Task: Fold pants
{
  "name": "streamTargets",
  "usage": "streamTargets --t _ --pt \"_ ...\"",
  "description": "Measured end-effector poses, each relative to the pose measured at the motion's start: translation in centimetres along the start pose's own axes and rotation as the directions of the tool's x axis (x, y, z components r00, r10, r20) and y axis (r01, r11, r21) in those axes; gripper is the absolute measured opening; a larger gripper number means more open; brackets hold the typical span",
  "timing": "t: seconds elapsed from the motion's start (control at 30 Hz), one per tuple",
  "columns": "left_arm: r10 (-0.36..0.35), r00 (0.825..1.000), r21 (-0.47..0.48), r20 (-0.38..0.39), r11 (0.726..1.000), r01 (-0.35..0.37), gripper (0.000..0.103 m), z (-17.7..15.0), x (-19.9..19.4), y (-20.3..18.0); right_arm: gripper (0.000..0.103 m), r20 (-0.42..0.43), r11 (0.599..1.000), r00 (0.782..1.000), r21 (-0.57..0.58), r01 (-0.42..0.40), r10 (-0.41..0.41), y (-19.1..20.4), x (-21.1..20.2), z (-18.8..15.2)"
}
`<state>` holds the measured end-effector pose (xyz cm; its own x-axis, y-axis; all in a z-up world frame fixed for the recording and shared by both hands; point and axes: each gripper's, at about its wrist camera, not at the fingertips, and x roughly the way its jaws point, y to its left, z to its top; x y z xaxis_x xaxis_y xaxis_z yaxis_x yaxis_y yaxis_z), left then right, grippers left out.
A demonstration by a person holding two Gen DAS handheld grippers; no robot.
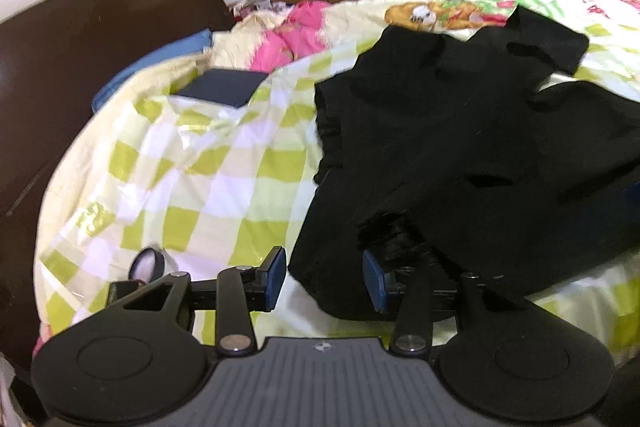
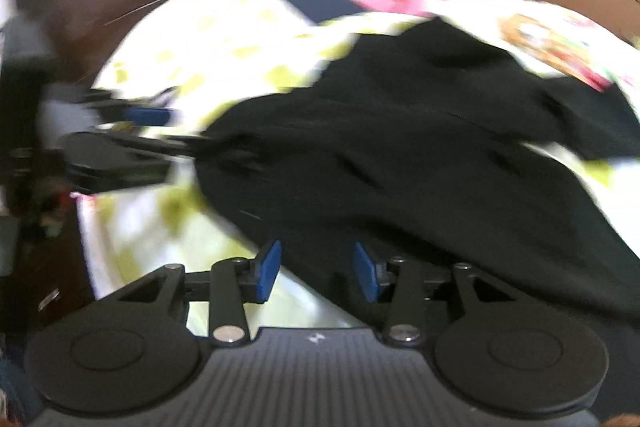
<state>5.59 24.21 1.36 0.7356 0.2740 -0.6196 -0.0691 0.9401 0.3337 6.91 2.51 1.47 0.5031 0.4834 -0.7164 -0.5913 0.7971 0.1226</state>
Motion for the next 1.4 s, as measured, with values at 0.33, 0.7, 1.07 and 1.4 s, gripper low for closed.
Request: streamTargets --t 0.33,0.7,1.07,1.4 --pt "-0.253 0.963 0.115 0.097 0.964 0.242 0.057 4.0 -4.8 -13.5 0.047 -0.055 0.707 0.882 0.575 0.412 -0.469 -22.1 -14.1 -11.0" --pt "-0.519 0.853 0.299 0.049 0.823 0.483 0.057 8.7 -4.2 -30.1 0.057 0.017 0.296 0.814 0.936 0.191 -0.581 -36.2 -20.1 -19.7" --pt "-0.527 0.850 0.281 -0.003 0.815 0.507 0.058 7.7 -4.9 -33.8 0.007 0.137 0.221 0.839 0.975 -0.020 -0.527 -40.0 -20.0 -22.3" --pt "-0.605 0.796 0.319 -0.014 0.752 0.577 0.061 5.8 -6.4 -35.6 0.005 -0.086 0.273 0.802 0.914 0.299 -0.590 -38.0 -23.6 -22.9"
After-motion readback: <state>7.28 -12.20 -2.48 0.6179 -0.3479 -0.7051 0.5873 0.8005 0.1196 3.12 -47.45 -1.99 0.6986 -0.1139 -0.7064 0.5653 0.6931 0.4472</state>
